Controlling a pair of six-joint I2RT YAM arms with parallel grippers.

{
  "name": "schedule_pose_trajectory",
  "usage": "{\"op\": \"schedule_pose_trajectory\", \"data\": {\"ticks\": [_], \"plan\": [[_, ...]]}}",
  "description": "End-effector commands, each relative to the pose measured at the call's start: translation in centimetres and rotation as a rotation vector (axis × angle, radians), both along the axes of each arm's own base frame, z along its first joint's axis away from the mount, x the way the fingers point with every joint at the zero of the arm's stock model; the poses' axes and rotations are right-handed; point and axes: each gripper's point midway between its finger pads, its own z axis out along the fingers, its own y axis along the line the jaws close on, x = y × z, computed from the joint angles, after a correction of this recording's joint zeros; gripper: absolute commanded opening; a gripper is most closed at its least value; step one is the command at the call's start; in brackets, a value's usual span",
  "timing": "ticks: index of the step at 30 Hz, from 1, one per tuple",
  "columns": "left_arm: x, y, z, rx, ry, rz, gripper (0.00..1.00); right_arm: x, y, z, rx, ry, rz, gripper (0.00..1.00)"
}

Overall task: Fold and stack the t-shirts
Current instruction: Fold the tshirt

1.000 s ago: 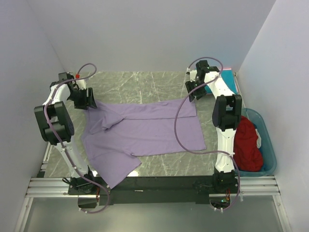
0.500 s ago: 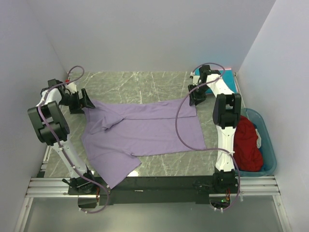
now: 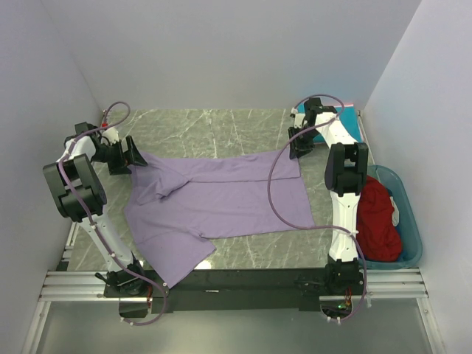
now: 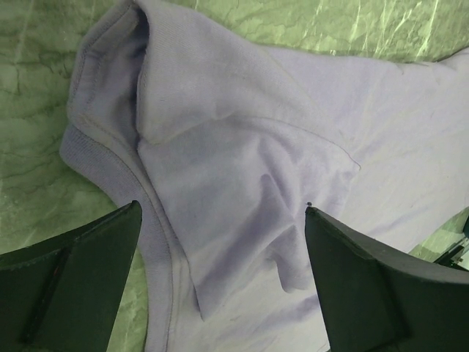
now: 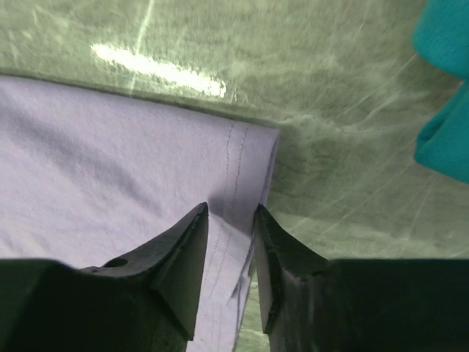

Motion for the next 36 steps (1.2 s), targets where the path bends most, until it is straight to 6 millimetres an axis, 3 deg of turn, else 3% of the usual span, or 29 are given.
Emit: {"op": "schedule_pose_trajectory", "data": {"ticks": [1,7,13,24,36], "plan": [[0.8,-0.1,1.5,-0.013,-0.053,0.001,0.98,2.1,-0.2,3.1,-0.007,-0.106,-0.004,0.38],[0.9,-0.1,1.4,-0.012,-0.056,0.009,0.98,2.4,-0.3,3.4,-0.015,-0.122,-0.001,0.26],[1.2,-0.3,1.1,-0.038,-0.060,0.017,0.98,2.6,-0.2,3.1,-0.015,-0.119,-0.004,0.00],[1.7,-0.2,0.2,-0.050,-0.051,0.027,0.97,3.9,-0.3,4.4,-0.015,-0.179,-0.012,0.00],[2.3,2.8,-5.1,-0.036,0.112,0.195,0.93,5.5,-1.5,3.9,-0.086,-0.222,-0.021,0.00]]}}
